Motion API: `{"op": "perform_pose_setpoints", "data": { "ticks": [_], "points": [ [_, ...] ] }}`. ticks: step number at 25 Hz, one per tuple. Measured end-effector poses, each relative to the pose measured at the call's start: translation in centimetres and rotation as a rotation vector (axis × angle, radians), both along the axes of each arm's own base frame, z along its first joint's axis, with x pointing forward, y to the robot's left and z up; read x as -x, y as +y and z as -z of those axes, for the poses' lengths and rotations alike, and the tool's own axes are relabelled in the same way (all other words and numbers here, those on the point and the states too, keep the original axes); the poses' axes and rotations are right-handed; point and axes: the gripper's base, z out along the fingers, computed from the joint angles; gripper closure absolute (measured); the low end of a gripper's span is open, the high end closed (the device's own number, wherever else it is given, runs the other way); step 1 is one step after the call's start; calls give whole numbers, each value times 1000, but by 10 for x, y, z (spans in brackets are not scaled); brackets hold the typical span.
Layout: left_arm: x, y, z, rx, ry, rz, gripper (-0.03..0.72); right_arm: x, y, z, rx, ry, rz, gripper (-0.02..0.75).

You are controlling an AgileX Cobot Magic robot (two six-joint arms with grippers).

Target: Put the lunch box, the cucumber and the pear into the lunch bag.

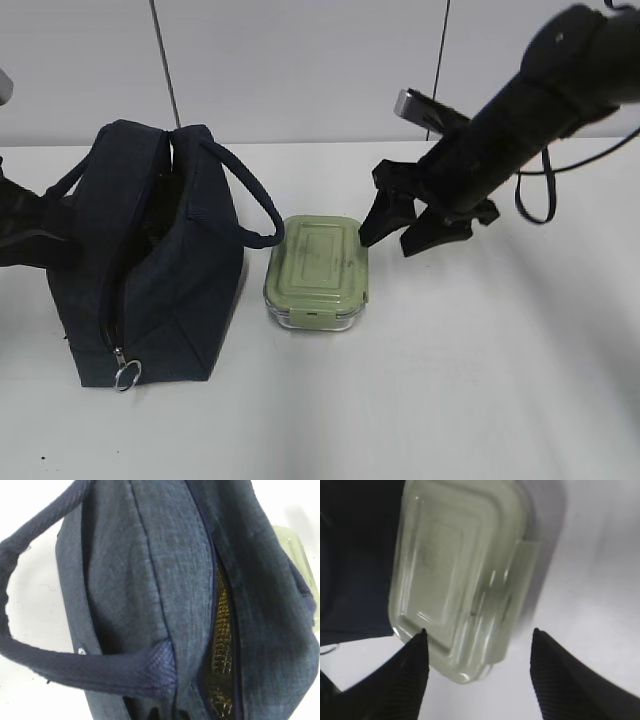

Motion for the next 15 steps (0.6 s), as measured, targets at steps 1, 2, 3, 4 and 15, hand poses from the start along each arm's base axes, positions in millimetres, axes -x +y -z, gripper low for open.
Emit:
{"op": "perform_pose_setpoints", "data": {
  "ticks": [1,2,3,4,15],
  "points": [
    [0,0,0,0,1,0,703,2,1,5,-61,4,34,246],
    [0,0,0,0,2,1,703,3,1,10,-109,3,60,246],
    [0,0,0,0,5,2,703,3,3,15,-149,2,72,246],
    [1,0,0,0,6,3,703,1,4,18,-170,-10,77,246],
    [1,0,1,0,14,6,703,-6,6,45,-210,8,107,218]
  ]
}}
